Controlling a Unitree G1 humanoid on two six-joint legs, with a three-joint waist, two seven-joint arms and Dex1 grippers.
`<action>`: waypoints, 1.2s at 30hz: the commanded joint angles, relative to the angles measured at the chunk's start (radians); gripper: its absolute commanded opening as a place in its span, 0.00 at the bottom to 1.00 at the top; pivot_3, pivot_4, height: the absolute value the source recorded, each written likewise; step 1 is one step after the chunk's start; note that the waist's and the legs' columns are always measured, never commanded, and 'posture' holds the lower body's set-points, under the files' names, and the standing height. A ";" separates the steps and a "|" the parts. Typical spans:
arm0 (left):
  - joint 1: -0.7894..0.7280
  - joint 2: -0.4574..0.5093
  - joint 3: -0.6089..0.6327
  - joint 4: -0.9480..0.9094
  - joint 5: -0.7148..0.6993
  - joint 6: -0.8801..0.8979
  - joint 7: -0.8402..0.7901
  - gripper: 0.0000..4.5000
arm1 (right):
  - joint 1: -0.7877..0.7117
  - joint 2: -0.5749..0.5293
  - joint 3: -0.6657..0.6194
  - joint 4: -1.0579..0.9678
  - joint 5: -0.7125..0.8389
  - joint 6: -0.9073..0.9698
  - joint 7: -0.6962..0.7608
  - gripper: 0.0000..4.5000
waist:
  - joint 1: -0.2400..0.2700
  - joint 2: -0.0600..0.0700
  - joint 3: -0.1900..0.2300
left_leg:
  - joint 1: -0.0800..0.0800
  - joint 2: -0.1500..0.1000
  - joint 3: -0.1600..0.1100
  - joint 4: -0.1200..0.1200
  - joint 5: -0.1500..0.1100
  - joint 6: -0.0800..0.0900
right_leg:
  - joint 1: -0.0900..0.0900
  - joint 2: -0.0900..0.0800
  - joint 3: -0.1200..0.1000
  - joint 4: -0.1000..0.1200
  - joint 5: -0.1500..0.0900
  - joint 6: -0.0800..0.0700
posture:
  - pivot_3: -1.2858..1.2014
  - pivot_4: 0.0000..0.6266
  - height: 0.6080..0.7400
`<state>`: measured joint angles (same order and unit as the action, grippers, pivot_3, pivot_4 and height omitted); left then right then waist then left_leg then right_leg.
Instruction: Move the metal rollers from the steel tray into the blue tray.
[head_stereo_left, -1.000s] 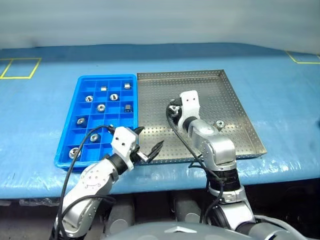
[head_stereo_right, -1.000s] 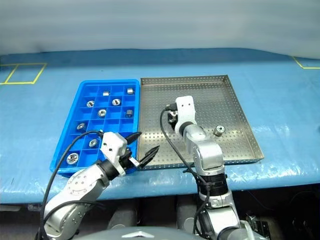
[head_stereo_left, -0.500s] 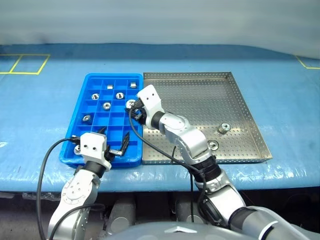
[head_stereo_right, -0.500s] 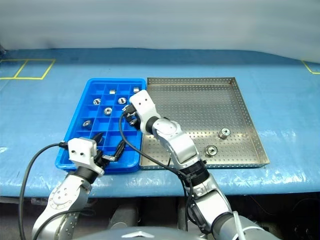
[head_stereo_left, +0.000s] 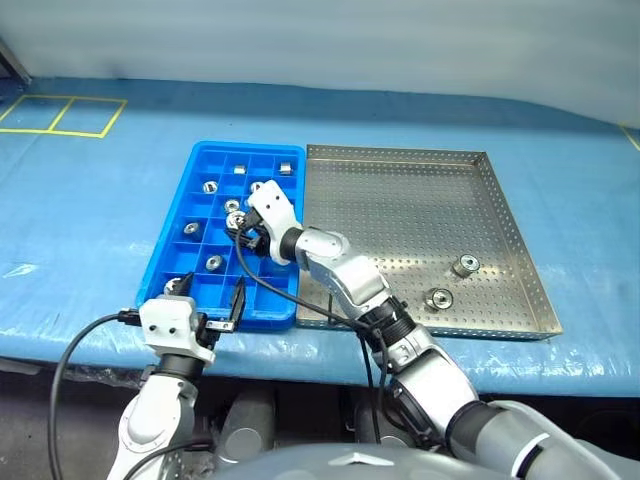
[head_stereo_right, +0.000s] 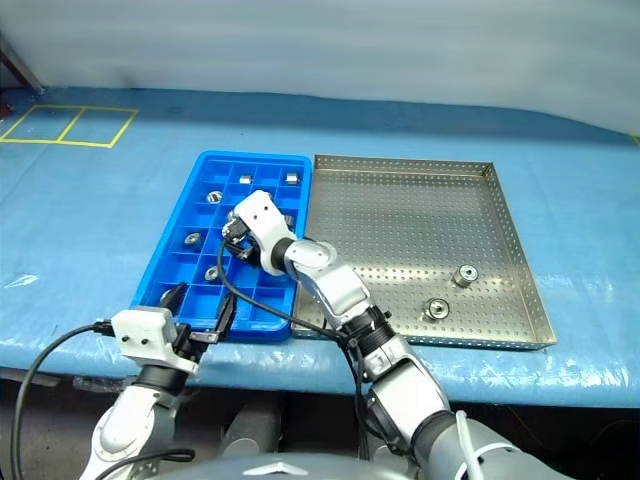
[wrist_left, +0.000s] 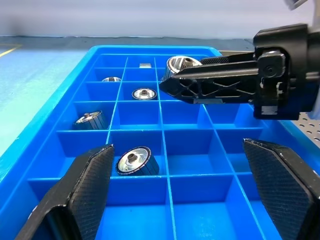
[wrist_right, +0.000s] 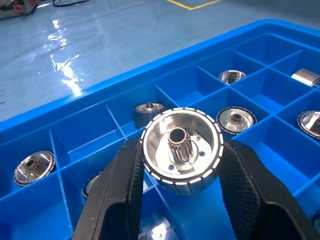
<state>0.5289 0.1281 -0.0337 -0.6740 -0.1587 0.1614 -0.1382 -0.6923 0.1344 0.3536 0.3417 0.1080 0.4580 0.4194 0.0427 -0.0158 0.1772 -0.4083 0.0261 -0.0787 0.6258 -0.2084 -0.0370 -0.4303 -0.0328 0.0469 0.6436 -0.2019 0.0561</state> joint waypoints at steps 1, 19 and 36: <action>0.008 0.003 -0.012 -0.016 0.013 -0.035 -0.009 1.00 | -0.071 0.050 -0.028 0.078 -0.010 -0.057 -0.011 0.40 | 0.001 0.000 0.000 | 0.000 0.000 0.000 0.000 0.000 0.000 | 0.000 0.000 0.000 0.000 0.000 0.000 | 0.63 0.24 1.00; -0.022 0.033 -0.019 0.006 -0.009 -0.014 -0.062 1.00 | -0.055 0.032 -0.069 0.090 -0.011 -0.019 -0.050 0.99 | 0.000 0.000 0.000 | 0.000 0.000 0.000 -0.001 0.000 0.000 | 0.000 0.000 0.000 0.000 0.000 0.000 | 0.60 0.24 1.00; -0.184 0.085 -0.069 0.078 -0.049 0.059 -0.177 1.00 | 0.168 -0.197 -0.325 -0.476 -0.028 0.250 -0.255 0.99 | -0.057 0.000 0.000 | -0.001 0.000 0.000 0.001 0.000 0.000 | 0.000 0.000 0.000 0.000 0.000 0.000 | 0.53 0.24 1.00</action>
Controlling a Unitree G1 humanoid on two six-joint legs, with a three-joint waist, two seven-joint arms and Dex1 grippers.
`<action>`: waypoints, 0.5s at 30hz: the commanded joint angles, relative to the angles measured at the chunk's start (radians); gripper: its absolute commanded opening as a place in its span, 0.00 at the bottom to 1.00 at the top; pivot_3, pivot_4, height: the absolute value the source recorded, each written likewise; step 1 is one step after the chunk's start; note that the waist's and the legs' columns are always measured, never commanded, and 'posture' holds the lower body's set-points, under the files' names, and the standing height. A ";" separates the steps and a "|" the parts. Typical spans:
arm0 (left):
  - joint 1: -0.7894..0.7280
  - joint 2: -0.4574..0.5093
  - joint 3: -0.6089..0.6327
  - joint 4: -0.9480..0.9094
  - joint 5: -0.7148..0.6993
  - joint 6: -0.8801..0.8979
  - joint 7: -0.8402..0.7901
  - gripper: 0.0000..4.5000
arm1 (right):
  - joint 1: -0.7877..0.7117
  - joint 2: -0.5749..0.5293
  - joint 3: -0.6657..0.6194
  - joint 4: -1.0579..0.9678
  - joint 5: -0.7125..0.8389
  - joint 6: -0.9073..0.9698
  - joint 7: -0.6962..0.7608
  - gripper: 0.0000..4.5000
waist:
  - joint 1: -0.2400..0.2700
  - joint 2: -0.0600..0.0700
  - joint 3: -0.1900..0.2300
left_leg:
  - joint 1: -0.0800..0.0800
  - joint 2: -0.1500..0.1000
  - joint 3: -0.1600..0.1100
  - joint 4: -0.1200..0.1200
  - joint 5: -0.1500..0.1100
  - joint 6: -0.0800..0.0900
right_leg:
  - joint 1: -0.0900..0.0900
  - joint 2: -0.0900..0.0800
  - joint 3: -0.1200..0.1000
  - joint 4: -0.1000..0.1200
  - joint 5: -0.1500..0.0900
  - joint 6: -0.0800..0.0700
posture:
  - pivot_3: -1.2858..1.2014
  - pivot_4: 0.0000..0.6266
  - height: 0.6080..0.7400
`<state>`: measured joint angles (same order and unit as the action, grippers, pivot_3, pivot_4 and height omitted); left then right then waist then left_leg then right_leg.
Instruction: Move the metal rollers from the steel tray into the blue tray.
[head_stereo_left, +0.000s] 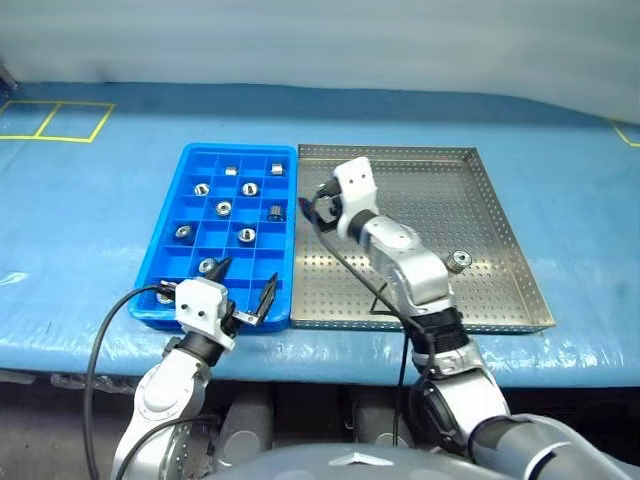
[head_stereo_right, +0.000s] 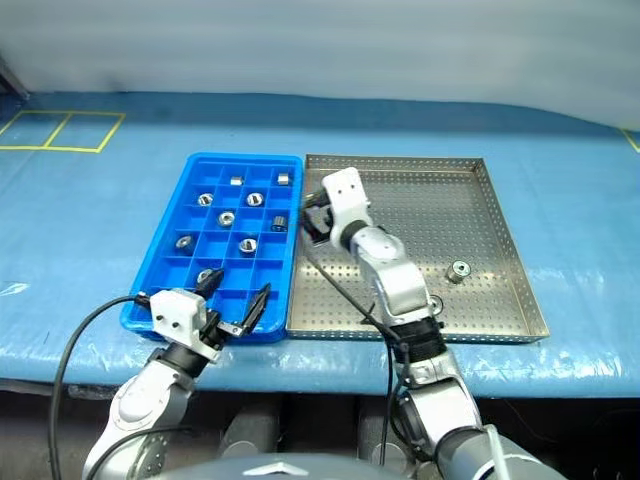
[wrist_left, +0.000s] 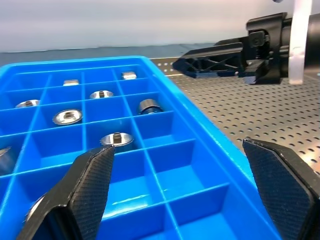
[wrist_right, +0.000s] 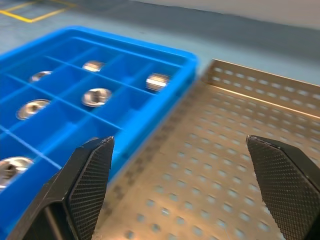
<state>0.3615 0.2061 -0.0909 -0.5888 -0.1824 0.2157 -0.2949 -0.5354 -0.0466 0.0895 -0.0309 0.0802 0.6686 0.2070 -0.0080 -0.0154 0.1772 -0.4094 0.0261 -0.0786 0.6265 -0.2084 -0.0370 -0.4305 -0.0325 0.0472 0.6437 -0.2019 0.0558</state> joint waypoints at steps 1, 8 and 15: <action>-0.022 0.007 -0.013 -0.005 -0.028 0.007 -0.026 1.00 | 0.023 -0.025 -0.076 -0.124 0.001 0.058 -0.055 0.99 | -0.013 0.000 0.000 | 0.000 0.000 0.000 0.000 0.000 0.000 | 0.000 0.000 0.000 0.000 0.000 0.000 | 0.52 0.24 1.00; -0.051 0.019 -0.027 0.003 -0.042 0.019 -0.057 1.00 | 0.132 -0.090 -0.164 -0.218 -0.010 0.146 -0.120 0.99 | -0.041 0.001 0.000 | 0.001 0.000 0.000 0.000 0.000 0.000 | 0.000 0.001 0.001 0.001 0.000 0.000 | 0.51 0.24 1.00; -0.064 0.024 -0.030 0.005 -0.054 0.027 -0.068 1.00 | 0.228 -0.132 -0.200 -0.266 -0.037 0.176 -0.163 0.99 | -0.060 0.001 -0.001 | 0.001 0.000 0.001 0.001 0.000 0.000 | 0.001 0.001 0.003 0.001 0.000 0.001 | 0.50 0.24 1.00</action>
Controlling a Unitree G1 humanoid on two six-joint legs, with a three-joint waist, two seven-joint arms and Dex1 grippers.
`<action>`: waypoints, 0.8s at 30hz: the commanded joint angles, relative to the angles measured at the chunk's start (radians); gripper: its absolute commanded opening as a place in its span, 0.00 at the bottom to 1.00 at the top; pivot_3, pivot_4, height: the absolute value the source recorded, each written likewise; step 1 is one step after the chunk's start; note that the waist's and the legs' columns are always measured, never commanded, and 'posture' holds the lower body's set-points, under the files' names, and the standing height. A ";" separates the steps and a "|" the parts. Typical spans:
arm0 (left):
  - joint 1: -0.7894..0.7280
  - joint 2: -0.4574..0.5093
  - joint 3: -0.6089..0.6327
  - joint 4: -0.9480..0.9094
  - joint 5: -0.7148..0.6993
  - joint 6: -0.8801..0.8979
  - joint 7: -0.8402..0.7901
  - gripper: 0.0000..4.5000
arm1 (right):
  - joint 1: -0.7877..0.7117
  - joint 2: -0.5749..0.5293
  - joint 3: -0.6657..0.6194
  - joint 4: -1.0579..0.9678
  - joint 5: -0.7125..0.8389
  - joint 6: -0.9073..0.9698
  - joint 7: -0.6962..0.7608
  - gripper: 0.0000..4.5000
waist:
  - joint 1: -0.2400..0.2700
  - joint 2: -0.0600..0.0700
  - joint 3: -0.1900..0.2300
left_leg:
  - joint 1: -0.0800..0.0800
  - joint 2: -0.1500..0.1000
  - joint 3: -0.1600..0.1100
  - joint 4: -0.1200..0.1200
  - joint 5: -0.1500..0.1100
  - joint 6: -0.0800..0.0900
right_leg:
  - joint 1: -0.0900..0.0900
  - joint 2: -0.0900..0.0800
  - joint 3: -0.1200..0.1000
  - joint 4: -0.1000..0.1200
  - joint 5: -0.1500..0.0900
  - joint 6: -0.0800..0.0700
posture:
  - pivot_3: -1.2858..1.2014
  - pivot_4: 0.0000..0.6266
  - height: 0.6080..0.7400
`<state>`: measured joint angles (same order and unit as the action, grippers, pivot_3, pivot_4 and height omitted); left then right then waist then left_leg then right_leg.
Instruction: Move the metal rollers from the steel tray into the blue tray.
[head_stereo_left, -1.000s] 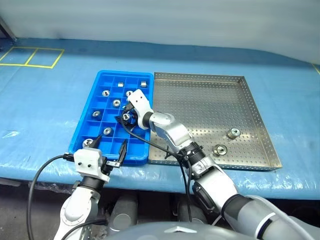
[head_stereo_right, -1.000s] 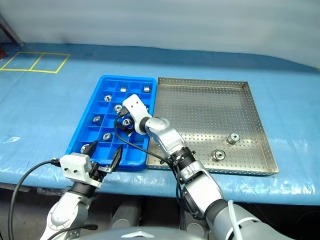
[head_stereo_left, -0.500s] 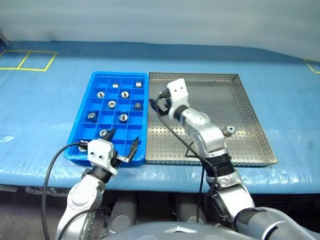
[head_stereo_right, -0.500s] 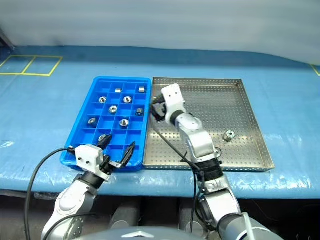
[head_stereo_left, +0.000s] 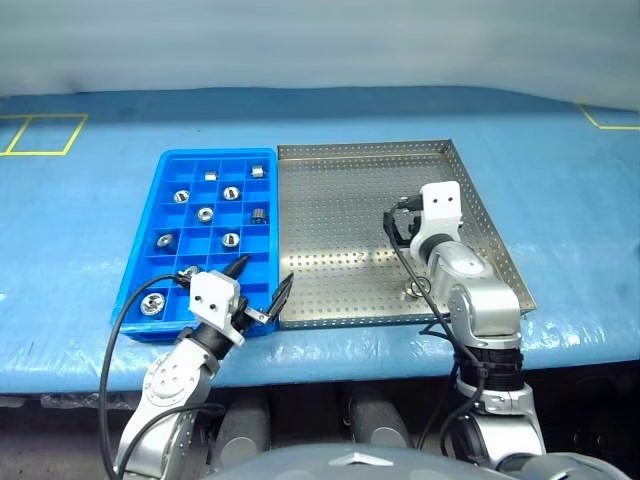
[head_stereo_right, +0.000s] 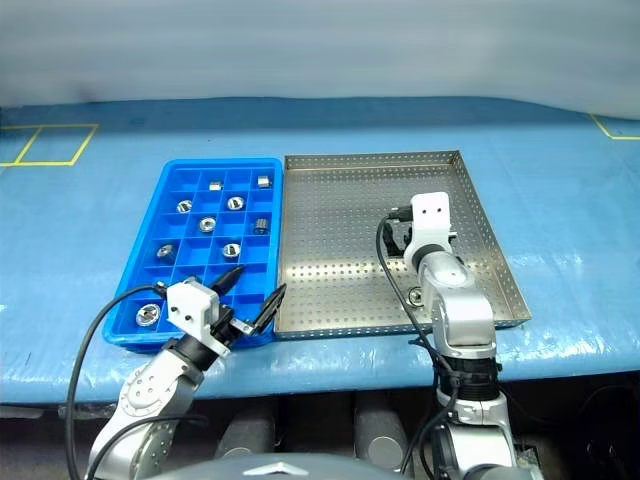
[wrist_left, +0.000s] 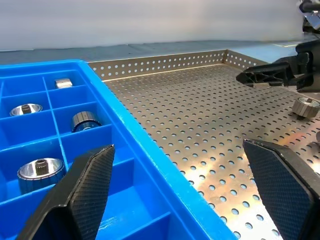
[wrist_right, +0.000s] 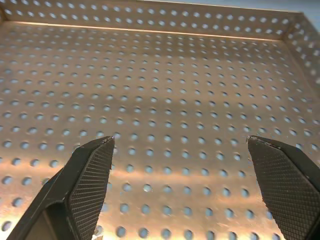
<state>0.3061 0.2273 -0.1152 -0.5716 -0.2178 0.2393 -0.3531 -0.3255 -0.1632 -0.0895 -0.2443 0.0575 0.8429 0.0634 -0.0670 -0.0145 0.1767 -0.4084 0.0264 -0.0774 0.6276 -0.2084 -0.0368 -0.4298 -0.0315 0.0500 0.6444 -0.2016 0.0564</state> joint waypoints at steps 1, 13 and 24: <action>-0.011 0.003 -0.006 -0.012 -0.019 0.005 -0.010 1.00 | 0.026 -0.013 -0.029 -0.053 -0.013 0.003 -0.025 0.99 | -0.002 0.000 0.000 | 0.000 0.000 0.000 0.000 0.000 0.000 | 0.000 0.000 0.000 0.000 0.000 0.000 | 0.50 0.24 1.00; -0.023 0.039 -0.014 -0.021 -0.035 0.036 -0.043 1.00 | 0.088 -0.005 -0.079 -0.013 -0.025 -0.015 -0.082 0.99 | -0.003 0.001 -0.001 | 0.000 0.000 0.000 0.000 0.000 0.000 | 0.000 0.001 0.001 0.000 0.000 0.000 | 0.50 0.24 1.00; -0.023 0.051 -0.027 -0.029 -0.047 0.048 -0.050 1.00 | 0.089 0.060 -0.180 0.033 0.031 0.014 -0.124 0.86 | -0.003 0.003 -0.002 | 0.000 0.000 0.000 0.000 0.000 0.000 | 0.000 0.001 0.002 0.000 0.000 0.000 | 0.50 0.24 1.00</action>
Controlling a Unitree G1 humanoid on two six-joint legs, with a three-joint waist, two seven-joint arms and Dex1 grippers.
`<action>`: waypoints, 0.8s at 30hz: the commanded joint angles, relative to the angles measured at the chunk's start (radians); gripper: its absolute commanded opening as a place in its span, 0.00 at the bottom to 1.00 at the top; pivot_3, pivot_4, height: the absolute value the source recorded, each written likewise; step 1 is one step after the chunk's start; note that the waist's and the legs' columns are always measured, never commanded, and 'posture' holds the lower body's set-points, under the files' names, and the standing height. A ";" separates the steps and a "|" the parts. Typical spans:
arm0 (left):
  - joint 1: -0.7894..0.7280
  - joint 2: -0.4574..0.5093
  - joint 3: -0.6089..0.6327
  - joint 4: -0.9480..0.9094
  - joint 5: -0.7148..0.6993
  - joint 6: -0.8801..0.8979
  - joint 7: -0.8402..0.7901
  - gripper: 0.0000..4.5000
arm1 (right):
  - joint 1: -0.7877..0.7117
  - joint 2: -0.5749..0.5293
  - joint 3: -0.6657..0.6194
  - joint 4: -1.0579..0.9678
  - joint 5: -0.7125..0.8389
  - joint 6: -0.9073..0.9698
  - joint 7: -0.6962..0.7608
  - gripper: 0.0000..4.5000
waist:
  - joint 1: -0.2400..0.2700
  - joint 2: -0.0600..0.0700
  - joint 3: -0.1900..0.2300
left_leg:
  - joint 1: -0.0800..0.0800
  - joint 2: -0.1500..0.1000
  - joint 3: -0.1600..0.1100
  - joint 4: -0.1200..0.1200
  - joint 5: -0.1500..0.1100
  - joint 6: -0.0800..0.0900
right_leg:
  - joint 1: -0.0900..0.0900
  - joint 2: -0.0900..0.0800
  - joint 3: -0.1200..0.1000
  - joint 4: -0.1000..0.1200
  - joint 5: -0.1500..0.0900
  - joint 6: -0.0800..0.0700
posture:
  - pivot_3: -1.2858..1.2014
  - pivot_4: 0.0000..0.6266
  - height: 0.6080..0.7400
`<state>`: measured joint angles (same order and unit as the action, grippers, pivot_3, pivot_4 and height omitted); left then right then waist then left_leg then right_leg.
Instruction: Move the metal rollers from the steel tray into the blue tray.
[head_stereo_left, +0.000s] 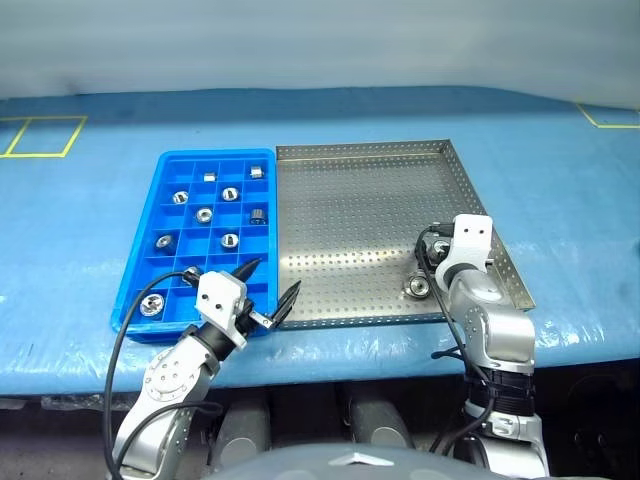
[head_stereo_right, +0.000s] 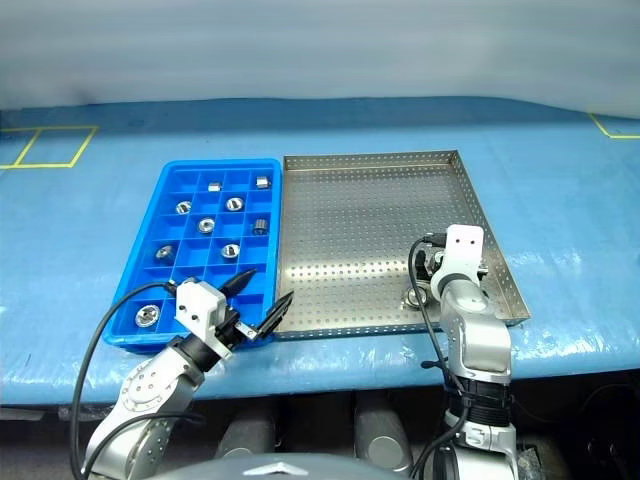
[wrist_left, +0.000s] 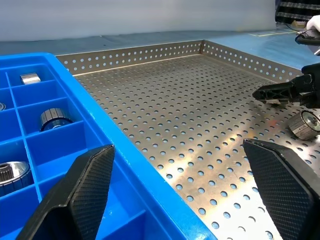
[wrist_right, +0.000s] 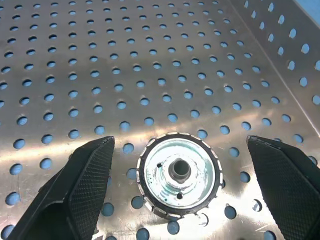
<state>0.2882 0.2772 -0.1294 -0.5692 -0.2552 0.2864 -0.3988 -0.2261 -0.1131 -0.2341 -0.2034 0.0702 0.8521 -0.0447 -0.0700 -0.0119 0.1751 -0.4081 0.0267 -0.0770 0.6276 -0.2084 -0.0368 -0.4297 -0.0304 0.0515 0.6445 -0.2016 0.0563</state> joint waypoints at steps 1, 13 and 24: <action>-0.005 0.002 -0.013 -0.032 -0.009 0.002 -0.005 1.00 | -0.011 0.011 -0.037 -0.006 0.020 0.007 -0.018 0.79 | 0.000 0.000 0.000 | 0.000 0.000 0.000 0.000 0.000 0.000 | 0.000 0.000 0.000 0.000 0.000 0.000 | 0.50 0.24 1.00; -0.007 -0.011 -0.006 -0.036 0.034 -0.040 0.030 1.00 | -0.065 0.023 0.068 -0.081 0.070 0.026 0.060 0.38 | -0.004 0.002 -0.001 | 0.000 0.000 0.000 0.000 0.000 0.000 | 0.000 0.001 0.001 0.000 0.000 0.000 | 0.51 0.24 1.00; 0.017 -0.034 0.028 -0.049 0.082 -0.118 0.095 1.00 | -0.242 -0.002 0.341 -0.069 0.096 -0.016 0.267 0.38 | 0.008 0.002 -0.001 | 0.001 0.001 0.000 0.000 0.000 0.000 | 0.000 0.002 0.001 0.000 0.000 0.000 | 0.54 0.24 1.00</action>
<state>0.2977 0.2457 -0.1156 -0.5708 -0.1765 0.2019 -0.3131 -0.4380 -0.1198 0.0885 -0.2563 0.1543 0.8715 0.1992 -0.0616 -0.0100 0.1740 -0.4076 0.0274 -0.0772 0.6272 -0.2084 -0.0368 -0.4292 -0.0285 0.0525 0.6443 -0.2015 0.0563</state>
